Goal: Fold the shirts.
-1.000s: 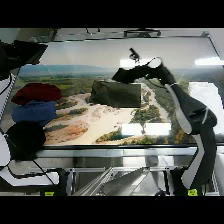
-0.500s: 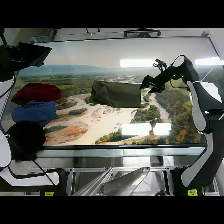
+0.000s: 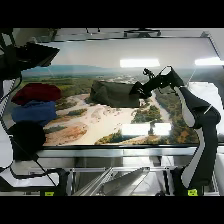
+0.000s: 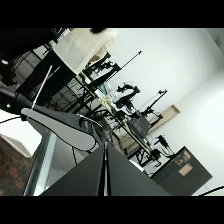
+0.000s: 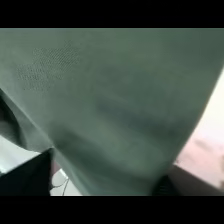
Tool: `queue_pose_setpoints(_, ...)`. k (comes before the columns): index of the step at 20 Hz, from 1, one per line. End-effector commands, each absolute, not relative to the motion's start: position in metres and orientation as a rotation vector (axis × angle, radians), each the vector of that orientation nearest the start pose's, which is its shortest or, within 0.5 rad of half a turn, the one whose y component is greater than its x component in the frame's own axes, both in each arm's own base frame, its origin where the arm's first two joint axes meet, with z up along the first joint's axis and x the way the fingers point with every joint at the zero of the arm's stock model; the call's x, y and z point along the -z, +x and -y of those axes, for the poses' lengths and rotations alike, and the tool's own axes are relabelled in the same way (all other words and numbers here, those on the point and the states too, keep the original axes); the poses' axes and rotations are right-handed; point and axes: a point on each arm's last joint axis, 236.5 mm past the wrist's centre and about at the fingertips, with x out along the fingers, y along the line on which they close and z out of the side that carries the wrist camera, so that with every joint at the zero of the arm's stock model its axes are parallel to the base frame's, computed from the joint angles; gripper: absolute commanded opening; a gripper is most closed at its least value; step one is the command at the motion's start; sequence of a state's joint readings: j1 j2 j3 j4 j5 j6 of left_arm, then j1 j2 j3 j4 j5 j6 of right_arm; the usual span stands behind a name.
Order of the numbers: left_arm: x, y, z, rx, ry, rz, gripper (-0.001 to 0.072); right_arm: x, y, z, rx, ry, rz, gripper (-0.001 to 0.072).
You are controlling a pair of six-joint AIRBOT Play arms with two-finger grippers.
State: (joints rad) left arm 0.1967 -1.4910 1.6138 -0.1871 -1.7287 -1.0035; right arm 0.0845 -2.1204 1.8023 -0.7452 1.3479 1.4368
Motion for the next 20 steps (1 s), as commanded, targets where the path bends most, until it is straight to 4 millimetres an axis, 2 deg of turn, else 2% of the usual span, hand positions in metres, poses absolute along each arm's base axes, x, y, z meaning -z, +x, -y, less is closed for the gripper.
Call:
queue_pose_setpoints(1, -0.332, 0.362, 0.171, 1.542, -0.788, -0.554, 0.0021, 0.083, 0.482, -0.233, -0.735, 0.716, -1.491, 0.0108)
queue_pose_setpoints(3, -0.332, 0.359, 0.176, 1.554, -0.786, -0.560, 0.0021, 0.069, 0.486, -0.232, -0.748, 0.724, -1.468, 0.0046)
queue_pose_setpoints(4, -0.332, 0.358, 0.179, 1.561, -0.785, -0.563, 0.0021, 0.056, 0.491, -0.229, -0.754, 0.719, -1.442, 0.0017)
queue_pose_setpoints(6, -0.332, 0.357, 0.182, 1.565, -0.785, -0.566, 0.0021, 0.014, 0.512, -0.214, -0.747, 0.712, -1.340, 0.0017)
queue_pose_setpoints(7, -0.332, 0.356, 0.183, 1.571, -0.784, -0.568, 0.0021, -0.019, 0.529, -0.198, -0.724, 0.720, -1.257, 0.0016)
queue_pose_setpoints(9, -0.332, 0.354, 0.187, 1.581, -0.782, -0.574, 0.0021, -0.080, 0.561, -0.151, -0.624, 0.772, -1.099, 0.0016)
queue_pose_setpoints(11, -0.332, 0.352, 0.191, 1.592, -0.780, -0.579, 0.0021, -0.134, 0.578, -0.077, -0.440, 0.890, -0.965, 0.0016)
queue_pose_setpoints(12, -0.332, 0.352, 0.193, 1.594, -0.780, -0.580, 0.0021, -0.154, 0.577, -0.039, -0.364, 0.942, -0.912, 0.0016)
queue_pose_setpoints(14, -0.332, 0.350, 0.198, 1.602, -0.779, -0.584, 0.0021, -0.187, 0.557, 0.034, -0.247, 1.002, -0.835, 0.0015)
queue_pose_setpoints(16, -0.332, 0.348, 0.202, 1.613, -0.777, -0.591, 0.0021, -0.197, 0.524, 0.104, -0.111, 1.004, -0.799, 0.0015)
queue_pose_setpoints(17, -0.332, 0.347, 0.204, 1.617, -0.776, -0.593, 0.0021, -0.190, 0.501, 0.137, -0.018, 1.000, -0.810, 0.0014)
queue_pose_setpoints(18, -0.332, 0.346, 0.206, 1.622, -0.775, -0.595, 0.0021, -0.175, 0.476, 0.164, 0.100, 1.004, -0.847, 0.0014)
queue_pose_setpoints(20, -0.332, 0.342, 0.211, 1.636, -0.771, -0.604, 0.0021, -0.135, 0.411, 0.212, 0.390, 0.992, -0.940, 0.0014)
